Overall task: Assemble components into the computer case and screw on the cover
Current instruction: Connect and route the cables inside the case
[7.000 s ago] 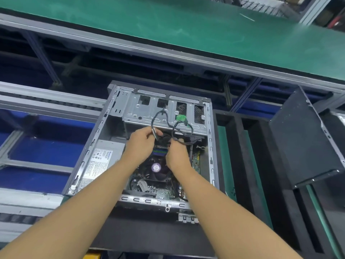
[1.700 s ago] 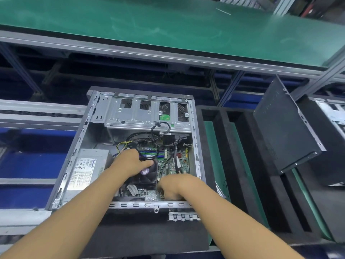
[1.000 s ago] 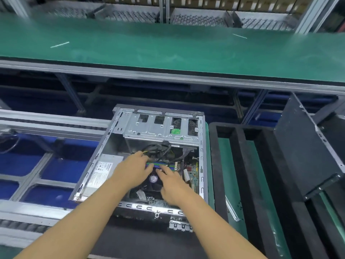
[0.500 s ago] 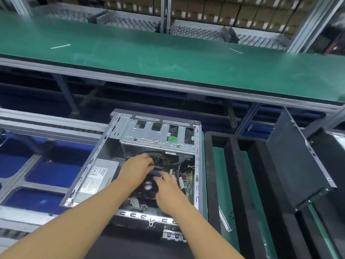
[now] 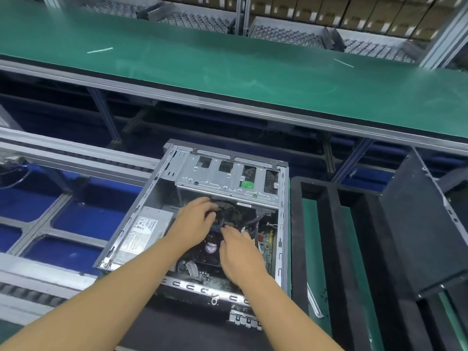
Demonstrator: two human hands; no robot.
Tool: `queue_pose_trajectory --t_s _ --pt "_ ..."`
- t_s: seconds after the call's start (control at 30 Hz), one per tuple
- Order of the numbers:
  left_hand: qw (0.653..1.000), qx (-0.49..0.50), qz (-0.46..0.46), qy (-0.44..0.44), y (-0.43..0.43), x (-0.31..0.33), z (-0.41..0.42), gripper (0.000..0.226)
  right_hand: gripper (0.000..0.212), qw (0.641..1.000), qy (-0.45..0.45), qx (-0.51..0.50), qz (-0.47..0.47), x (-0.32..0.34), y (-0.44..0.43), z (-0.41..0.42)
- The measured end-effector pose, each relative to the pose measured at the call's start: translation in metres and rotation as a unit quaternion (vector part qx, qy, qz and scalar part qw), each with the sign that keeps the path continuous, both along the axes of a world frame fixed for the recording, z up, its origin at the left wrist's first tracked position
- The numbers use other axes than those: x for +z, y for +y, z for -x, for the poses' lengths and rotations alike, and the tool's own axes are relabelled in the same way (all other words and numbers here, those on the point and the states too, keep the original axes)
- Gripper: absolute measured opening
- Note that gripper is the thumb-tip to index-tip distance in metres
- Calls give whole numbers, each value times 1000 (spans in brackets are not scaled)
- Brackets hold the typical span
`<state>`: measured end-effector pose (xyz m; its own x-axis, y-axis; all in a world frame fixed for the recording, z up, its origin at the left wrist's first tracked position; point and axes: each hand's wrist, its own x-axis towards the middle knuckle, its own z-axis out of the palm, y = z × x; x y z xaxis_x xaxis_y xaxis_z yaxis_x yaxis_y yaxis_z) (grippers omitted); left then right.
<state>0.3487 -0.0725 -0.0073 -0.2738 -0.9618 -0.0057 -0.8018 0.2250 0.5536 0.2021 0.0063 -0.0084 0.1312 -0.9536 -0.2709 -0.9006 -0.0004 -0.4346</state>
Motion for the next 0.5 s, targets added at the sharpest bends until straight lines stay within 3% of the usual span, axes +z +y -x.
queue_pose_trajectory --t_s 0.2,0.33,0.5 --pt "988 37 -5 148 32 38 -23 19 26 993 -58 -52 91 29 10 -8" --pt "962 88 -39 257 52 57 -56 20 19 974 -150 -41 166 56 8 -51" --pt "933 204 12 296 78 72 -136 37 24 957 -275 21 94 79 -6 -153"
